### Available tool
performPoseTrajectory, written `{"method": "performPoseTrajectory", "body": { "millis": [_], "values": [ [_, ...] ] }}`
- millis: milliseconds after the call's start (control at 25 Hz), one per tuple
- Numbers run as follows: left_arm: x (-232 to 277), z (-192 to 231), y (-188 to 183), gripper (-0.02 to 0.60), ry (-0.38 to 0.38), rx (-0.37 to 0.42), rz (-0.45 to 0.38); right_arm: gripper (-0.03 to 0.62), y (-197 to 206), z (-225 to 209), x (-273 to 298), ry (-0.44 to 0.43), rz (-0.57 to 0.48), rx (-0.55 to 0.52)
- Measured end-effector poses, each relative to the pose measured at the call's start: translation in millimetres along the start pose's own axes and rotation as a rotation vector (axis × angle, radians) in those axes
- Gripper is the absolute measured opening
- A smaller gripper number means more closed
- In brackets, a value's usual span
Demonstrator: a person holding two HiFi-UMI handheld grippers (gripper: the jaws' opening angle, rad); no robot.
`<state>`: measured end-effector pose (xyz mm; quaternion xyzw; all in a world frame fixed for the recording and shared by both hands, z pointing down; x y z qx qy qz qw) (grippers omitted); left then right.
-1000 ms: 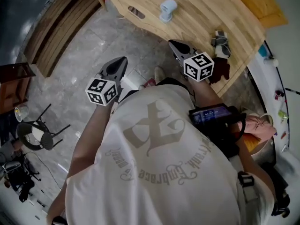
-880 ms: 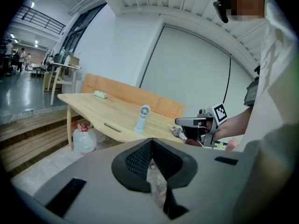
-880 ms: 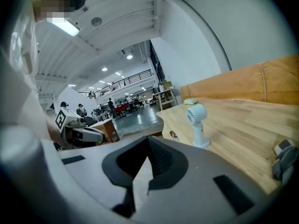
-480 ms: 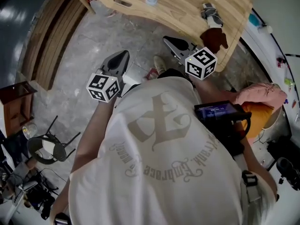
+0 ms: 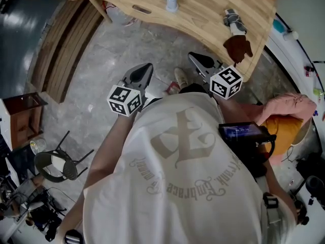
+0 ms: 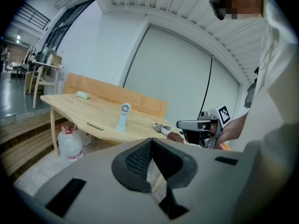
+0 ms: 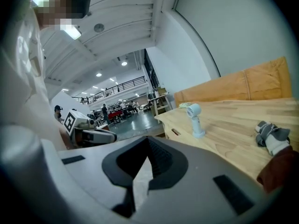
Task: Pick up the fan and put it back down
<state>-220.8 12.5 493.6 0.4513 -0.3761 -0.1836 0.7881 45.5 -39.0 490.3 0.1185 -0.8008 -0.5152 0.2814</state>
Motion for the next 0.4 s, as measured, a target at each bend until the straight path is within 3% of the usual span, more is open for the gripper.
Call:
{"method": "performPoseTrajectory", "body": {
  "millis": [400],
  "values": [
    [-7.6, 4.6, -3.2, 0.011, -0.003, -0.003, -0.008, 0.014, -5.3, 6.4, 6.1, 0.001, 0.004, -0.01]
  ]
}}
Point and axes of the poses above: the fingertips, and each gripper's own axes: x forward along the fingers, z to its left, y out of its underside, the point moved 9 cm from there along -x, backward along the fingers, and after that the axes turned 6 degrees about z, right-handed, at the moved point
